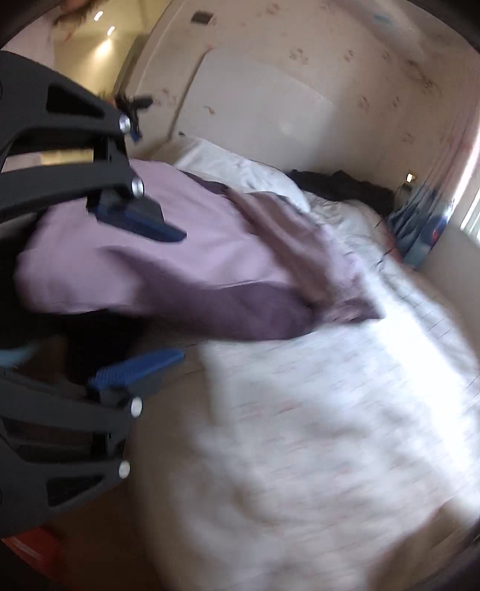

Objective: Fold large clothes

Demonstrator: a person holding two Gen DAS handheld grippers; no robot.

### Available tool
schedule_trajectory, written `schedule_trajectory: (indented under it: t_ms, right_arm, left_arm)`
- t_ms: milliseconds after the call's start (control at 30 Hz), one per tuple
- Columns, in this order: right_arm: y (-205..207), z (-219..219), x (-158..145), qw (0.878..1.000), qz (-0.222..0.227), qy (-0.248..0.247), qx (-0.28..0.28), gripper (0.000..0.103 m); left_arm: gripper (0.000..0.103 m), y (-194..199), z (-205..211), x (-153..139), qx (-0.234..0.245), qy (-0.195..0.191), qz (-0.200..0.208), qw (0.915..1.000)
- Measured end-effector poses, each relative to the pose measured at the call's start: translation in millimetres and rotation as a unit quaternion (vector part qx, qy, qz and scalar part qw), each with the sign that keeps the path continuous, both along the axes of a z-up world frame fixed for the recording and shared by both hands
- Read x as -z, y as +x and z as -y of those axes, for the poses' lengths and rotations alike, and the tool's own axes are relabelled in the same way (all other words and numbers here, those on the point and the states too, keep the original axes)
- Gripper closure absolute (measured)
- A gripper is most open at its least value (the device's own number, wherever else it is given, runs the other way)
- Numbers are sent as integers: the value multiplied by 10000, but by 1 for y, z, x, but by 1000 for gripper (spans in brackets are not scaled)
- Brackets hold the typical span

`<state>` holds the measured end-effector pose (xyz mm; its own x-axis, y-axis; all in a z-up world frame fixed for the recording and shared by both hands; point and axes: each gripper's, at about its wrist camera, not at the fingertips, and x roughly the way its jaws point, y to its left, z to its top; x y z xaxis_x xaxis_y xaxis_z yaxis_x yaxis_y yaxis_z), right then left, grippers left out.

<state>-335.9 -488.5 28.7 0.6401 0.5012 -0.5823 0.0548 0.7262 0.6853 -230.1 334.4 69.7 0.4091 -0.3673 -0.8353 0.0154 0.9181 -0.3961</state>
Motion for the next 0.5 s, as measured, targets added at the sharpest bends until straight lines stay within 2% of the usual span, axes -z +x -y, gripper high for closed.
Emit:
schedule_trajectory:
  t_ms: [33,67,100,167,233,300,333,400,433,500]
  right_arm:
    - [14,-6,-11,9998,150,-92,9,24]
    - [45,-17,-23,9991,367,-232,28,21]
    - [83,-33,-32,9974,629,-349,-48,20]
    - [152,-64,-38,9945,914,-414,-287,20]
    - [222,-97,-33,9923,1010,-529,-474,20]
    - [283,-129,-19,9899,963,-820,-645,20]
    - [320,-145,-3,9889,791,-1055,-681,20]
    - [366,-160,28,9877,406,-1396,-575,20]
    - [391,-160,58,9878,37,-1481,-476,20]
    - [414,-159,97,9869,-130,-1547,-443,20]
  left_arm:
    - [52,11,12,-11,138,-78,252,9996]
    - [42,36,40,-24,398,-267,680,9965]
    - [36,56,64,-29,576,-372,898,9936]
    - [36,105,119,-30,924,-455,1122,9883]
    - [36,158,168,-19,1166,-568,1250,9836]
    - [36,216,215,-1,1215,-906,1193,9812]
    - [36,233,229,6,1193,-1006,1163,9809]
    - [36,282,256,33,878,-1010,1121,9846]
    - [36,303,262,53,731,-998,973,9875]
    - [36,341,276,96,545,-968,505,9925]
